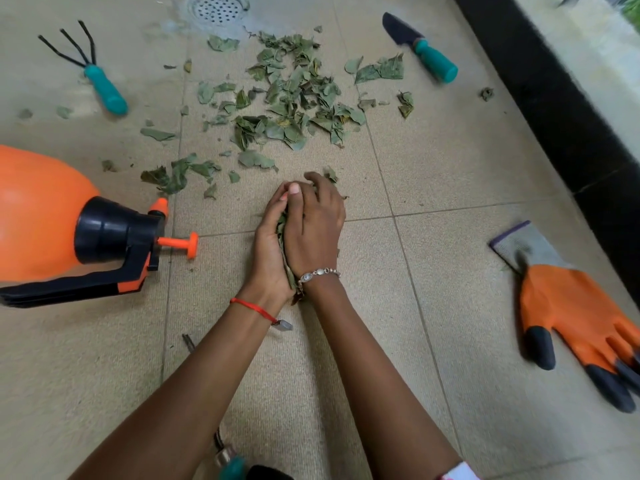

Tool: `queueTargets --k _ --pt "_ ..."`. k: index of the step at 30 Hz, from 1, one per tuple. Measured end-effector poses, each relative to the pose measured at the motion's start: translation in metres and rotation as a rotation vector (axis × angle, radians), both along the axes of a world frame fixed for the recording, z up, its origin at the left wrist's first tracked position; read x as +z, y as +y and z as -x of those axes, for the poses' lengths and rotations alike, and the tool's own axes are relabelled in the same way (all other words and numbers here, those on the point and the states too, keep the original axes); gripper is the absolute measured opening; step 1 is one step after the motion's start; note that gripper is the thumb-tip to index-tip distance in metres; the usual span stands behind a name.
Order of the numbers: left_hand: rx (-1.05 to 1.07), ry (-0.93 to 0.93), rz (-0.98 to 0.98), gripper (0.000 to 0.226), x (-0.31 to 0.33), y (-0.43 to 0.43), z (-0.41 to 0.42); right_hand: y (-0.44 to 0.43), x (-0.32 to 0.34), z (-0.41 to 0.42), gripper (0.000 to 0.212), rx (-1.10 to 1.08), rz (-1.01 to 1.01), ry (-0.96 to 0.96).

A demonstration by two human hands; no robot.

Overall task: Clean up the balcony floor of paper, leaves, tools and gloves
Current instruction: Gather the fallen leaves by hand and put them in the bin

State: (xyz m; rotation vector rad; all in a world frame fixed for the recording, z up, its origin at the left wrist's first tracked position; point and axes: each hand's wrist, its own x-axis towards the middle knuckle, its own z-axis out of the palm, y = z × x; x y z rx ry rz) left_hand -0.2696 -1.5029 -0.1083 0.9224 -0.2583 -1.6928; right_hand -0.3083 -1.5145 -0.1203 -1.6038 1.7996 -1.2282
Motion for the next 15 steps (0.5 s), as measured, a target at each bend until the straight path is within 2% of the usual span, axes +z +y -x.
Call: queueTargets --k 2,5,8,10,12,15 --pt "-0.016 0.027 0.004 0.036 0.002 -0.001 -0.002 -0.004 0.002 -0.003 0.06 0.057 -0.074 0.175" --pt "0.028 -0.01 -0.021 0.036 0.007 -0.004 -0.006 -0.007 0.005 0.0 0.053 0.161 -0.165 0.263" --pt "0.208 -0.205 -0.01 0.017 0.0 -0.014 -0.009 -0.017 0.015 0.007 0.057 0.199 -0.178 0.132" --pt "0.321 -0.299 -0.01 0.02 -0.001 -0.021 -0.012 -0.031 0.021 0.017 0.061 0.161 -0.127 0.014" --pt "0.367 -0.345 0.023 0.026 -0.004 -0.025 -0.017 -0.044 0.02 0.033 0.059 0.168 -0.157 0.027" --pt "0.367 -0.402 0.097 0.024 -0.01 -0.026 -0.022 -0.048 0.0 0.055 0.056 0.358 -0.316 0.134"
